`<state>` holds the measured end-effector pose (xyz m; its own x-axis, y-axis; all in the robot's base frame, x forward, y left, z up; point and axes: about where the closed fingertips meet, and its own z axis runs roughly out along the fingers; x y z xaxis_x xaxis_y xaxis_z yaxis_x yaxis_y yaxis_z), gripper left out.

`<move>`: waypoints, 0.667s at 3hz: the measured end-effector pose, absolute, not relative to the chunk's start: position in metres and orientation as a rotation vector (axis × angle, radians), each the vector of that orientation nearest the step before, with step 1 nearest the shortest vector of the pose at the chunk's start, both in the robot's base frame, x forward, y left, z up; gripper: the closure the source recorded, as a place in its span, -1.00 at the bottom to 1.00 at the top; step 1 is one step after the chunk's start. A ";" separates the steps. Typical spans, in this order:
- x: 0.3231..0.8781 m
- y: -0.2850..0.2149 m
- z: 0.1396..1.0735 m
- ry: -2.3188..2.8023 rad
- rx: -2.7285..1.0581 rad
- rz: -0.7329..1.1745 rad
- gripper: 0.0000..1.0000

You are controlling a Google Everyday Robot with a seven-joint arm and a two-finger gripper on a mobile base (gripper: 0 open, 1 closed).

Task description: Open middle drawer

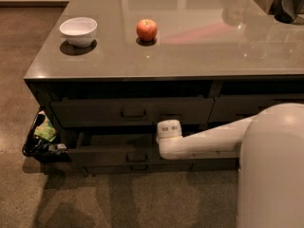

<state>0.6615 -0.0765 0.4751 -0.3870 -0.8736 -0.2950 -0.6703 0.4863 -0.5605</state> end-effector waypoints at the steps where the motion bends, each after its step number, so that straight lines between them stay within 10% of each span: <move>1: 0.671 -0.077 0.468 2.183 -1.266 -0.458 1.00; 2: 0.671 -0.079 0.463 2.186 -1.255 -0.452 1.00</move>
Offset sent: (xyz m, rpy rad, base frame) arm 0.0496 -0.0281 -0.0665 0.1048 0.0464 -0.0456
